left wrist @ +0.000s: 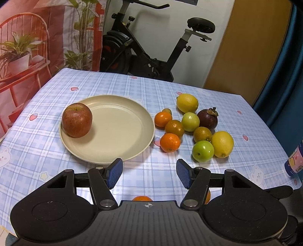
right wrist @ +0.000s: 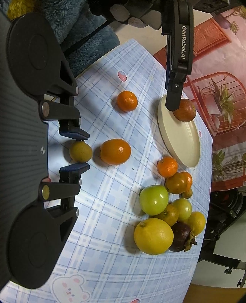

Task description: Organize fruits

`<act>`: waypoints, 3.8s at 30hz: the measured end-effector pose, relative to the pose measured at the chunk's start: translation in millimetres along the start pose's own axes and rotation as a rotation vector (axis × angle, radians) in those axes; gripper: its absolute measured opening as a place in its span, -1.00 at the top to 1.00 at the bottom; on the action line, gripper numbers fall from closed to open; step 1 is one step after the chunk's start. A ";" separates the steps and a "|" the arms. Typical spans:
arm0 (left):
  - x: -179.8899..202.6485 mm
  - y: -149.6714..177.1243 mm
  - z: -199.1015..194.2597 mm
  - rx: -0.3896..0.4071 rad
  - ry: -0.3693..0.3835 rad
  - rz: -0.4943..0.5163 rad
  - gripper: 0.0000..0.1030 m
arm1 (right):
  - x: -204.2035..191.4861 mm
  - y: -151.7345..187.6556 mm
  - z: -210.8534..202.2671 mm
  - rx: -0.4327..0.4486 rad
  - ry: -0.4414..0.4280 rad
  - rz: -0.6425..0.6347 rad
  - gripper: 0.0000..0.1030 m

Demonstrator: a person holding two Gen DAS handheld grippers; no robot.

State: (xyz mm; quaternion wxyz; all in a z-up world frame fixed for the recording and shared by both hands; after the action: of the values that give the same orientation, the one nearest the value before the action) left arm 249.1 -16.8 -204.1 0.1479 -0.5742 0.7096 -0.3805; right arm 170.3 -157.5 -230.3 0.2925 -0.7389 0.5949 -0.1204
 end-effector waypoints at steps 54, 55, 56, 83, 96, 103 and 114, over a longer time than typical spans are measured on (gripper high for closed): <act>10.4 -90.6 191.9 -0.203 0.077 0.078 0.48 | 123.8 -98.4 -43.4 0.302 0.077 0.255 0.43; 8.7 -92.5 188.6 -0.196 0.079 0.074 0.48 | 123.5 -99.5 -42.6 0.301 0.077 0.254 0.43; 7.5 -94.5 186.0 -0.189 0.080 0.070 0.48 | 122.1 -100.0 -42.2 0.299 0.077 0.252 0.43; -141.3 -110.8 110.7 -0.126 0.042 -0.019 0.48 | -29.9 -237.3 102.7 0.187 -0.031 -0.194 0.43; -155.6 -96.5 127.2 -0.177 0.056 -0.021 0.48 | -59.8 -233.3 187.4 0.069 0.007 -0.388 0.44; -160.4 -96.2 131.0 -0.176 0.045 -0.034 0.48 | -72.0 -230.1 200.4 0.072 0.006 -0.451 0.44; -163.7 -97.3 135.8 -0.181 0.022 -0.051 0.40 | -72.8 -232.5 208.8 0.087 0.047 -0.489 0.34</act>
State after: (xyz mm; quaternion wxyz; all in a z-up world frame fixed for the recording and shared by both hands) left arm 453.9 79.8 -262.7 0.0781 -0.5990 0.7278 -0.3248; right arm 449.0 0.1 -251.0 0.2723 -0.8446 0.3993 -0.2301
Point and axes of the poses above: each gripper's, at about its wrist camera, not at the fingertips, and z roughly the way its jaws point, x to its right, y to its underside, the point moved 8 cm from there along z, roughly the way its jaws point, and after that the axes turned 5 degrees about y, right-handed, at the moved point
